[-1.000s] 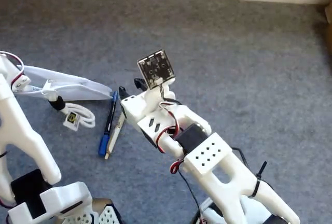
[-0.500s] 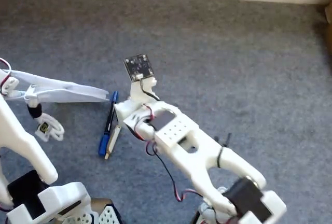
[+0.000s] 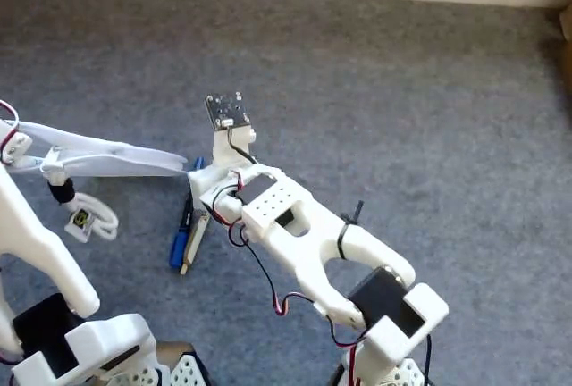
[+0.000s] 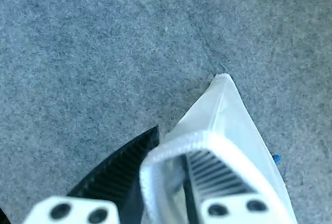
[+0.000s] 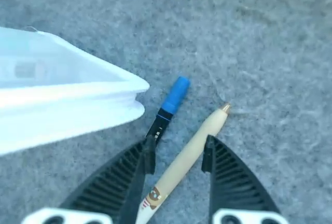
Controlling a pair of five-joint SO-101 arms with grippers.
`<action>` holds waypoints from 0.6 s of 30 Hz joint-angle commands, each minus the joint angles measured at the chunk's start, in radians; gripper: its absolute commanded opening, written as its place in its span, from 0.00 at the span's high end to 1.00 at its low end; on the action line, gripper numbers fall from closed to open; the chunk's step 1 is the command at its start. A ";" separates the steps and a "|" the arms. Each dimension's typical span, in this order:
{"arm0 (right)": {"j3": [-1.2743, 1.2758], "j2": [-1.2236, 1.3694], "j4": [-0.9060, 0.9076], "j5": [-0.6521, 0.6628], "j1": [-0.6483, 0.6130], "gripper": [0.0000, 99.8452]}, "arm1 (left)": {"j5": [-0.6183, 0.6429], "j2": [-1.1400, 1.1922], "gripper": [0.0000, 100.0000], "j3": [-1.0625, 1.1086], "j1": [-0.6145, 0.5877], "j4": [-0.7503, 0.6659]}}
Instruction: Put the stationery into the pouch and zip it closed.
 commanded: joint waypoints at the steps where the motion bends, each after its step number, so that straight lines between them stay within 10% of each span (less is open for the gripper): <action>1: -0.087 0.013 0.007 -0.021 0.035 0.85 | 0.009 -0.008 0.92 -0.016 -0.012 0.002; 18: -0.484 0.328 0.394 -0.023 0.036 0.86 | 0.008 -0.008 0.92 -0.016 -0.012 0.002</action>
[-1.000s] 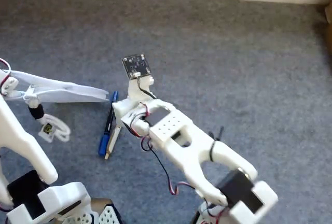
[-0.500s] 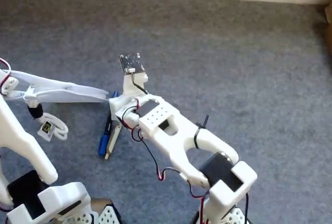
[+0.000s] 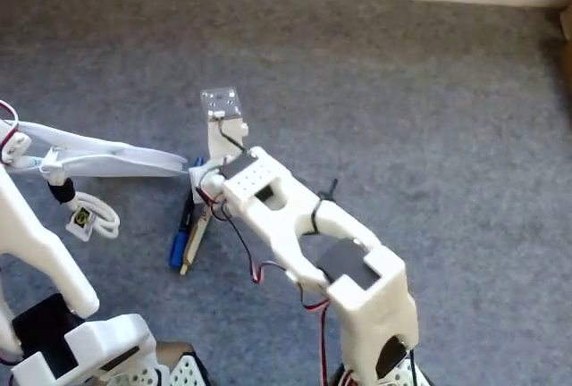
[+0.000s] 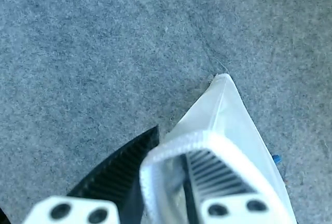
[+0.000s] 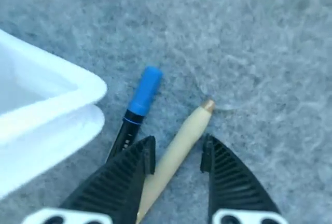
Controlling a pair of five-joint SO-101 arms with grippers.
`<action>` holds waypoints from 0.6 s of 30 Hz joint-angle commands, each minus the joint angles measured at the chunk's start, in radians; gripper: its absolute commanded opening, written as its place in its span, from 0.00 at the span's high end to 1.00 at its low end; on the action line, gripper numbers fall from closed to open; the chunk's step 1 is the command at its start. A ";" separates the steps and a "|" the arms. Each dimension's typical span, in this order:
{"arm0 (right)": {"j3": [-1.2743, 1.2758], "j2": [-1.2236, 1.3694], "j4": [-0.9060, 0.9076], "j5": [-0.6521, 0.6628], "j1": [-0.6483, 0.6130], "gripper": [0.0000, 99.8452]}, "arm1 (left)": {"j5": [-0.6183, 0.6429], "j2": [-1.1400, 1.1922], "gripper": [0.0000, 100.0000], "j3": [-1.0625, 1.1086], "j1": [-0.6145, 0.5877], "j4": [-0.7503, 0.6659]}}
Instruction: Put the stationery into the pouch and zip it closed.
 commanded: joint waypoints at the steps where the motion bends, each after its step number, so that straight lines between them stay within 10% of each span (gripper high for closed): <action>1: -0.157 0.033 0.143 -0.011 0.013 0.86 | 0.008 -0.008 0.92 -0.016 -0.012 0.002; 18: -0.355 0.108 0.467 0.215 0.065 0.97 | 0.008 -0.002 0.92 -0.016 -0.012 0.002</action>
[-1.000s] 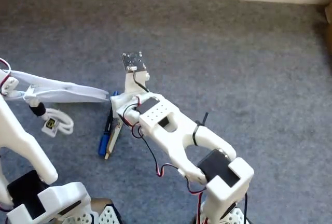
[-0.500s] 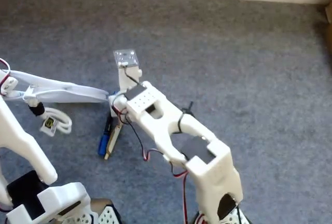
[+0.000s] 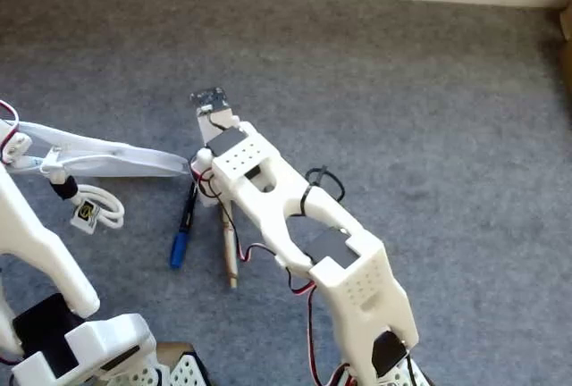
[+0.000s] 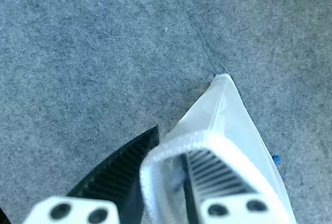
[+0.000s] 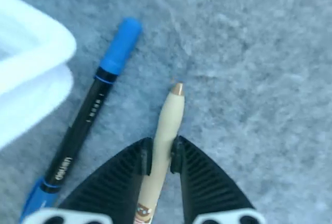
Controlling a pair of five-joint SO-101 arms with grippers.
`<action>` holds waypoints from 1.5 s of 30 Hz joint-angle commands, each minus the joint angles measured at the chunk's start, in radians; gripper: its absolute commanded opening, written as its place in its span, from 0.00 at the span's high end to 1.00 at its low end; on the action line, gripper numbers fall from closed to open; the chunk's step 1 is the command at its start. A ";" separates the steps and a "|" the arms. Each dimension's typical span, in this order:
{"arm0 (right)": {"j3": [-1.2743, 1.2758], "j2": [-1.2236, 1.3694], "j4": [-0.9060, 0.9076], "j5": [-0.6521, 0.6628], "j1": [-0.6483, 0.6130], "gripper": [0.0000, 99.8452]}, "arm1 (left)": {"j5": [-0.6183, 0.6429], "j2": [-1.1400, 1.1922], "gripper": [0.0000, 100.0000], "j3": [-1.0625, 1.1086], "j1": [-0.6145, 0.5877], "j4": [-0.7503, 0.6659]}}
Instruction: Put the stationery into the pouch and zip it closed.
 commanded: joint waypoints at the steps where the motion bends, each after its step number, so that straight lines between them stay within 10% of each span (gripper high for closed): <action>1: -0.056 -0.019 0.031 0.058 0.035 0.97 | 0.008 -0.002 0.92 -0.016 -0.012 0.002; 45: -0.056 -0.024 0.124 0.229 0.024 1.00 | 0.006 -0.007 0.92 0.012 0.031 0.002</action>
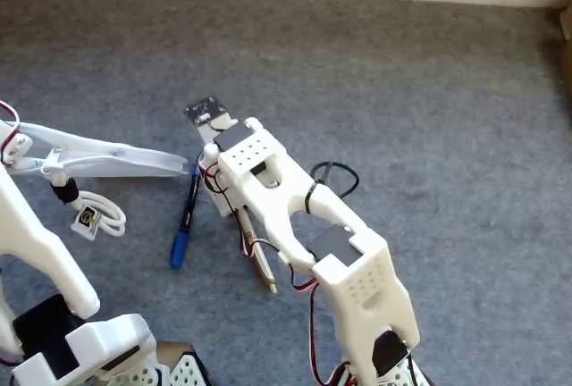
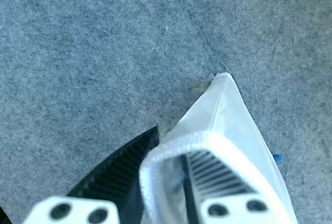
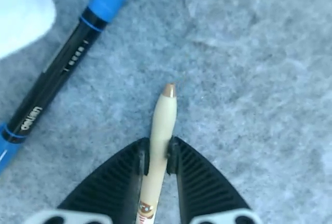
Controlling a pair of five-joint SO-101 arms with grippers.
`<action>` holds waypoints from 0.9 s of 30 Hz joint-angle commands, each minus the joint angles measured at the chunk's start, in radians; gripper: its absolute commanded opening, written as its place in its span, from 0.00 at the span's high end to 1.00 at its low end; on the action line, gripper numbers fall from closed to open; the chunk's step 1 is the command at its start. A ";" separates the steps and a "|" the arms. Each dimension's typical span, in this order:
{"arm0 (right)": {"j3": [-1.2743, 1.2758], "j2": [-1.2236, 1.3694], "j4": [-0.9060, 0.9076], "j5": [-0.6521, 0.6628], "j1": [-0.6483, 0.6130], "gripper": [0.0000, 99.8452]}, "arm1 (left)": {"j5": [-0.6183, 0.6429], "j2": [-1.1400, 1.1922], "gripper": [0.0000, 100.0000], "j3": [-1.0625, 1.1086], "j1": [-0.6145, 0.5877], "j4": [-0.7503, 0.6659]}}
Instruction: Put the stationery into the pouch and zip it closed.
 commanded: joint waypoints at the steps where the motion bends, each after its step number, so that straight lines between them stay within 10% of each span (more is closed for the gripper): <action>1: -0.056 -0.024 0.015 0.011 0.008 1.00 | 0.006 -0.005 0.92 -0.001 0.030 0.003; 20: 0.104 -0.361 -0.007 0.049 -0.027 1.00 | 0.006 -0.004 0.92 -0.001 0.030 0.003; 27: 0.387 -0.556 -0.271 0.095 -0.053 1.00 | 0.006 -0.004 0.92 -0.001 0.030 0.003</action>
